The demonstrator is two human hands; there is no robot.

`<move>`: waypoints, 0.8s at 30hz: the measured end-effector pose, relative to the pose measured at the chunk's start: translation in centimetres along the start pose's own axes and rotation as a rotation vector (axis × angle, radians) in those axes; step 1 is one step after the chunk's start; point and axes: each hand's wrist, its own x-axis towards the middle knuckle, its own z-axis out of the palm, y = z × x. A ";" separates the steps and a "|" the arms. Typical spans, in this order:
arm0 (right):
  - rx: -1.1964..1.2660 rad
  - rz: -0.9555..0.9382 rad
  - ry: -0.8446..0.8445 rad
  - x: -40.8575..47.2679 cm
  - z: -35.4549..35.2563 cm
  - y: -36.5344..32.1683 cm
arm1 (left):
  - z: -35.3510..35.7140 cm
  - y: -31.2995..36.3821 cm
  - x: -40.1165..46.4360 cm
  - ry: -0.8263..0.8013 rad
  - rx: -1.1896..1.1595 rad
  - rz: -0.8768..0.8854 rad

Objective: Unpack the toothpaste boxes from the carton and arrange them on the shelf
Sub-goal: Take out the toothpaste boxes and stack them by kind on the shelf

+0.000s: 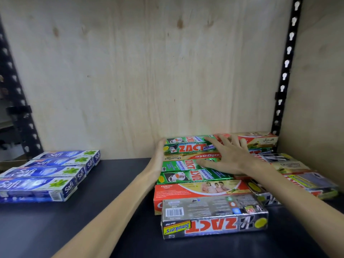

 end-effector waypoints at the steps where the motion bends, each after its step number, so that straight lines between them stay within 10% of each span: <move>1: 0.010 0.003 -0.006 -0.1 0.0 0.3 | 0.2 0.0 0.3 -0.011 -0.006 -0.009; 24: -0.021 -0.103 0.202 0.8 0.8 1.4 | -2.0 -1.1 1.8 0.257 0.250 0.290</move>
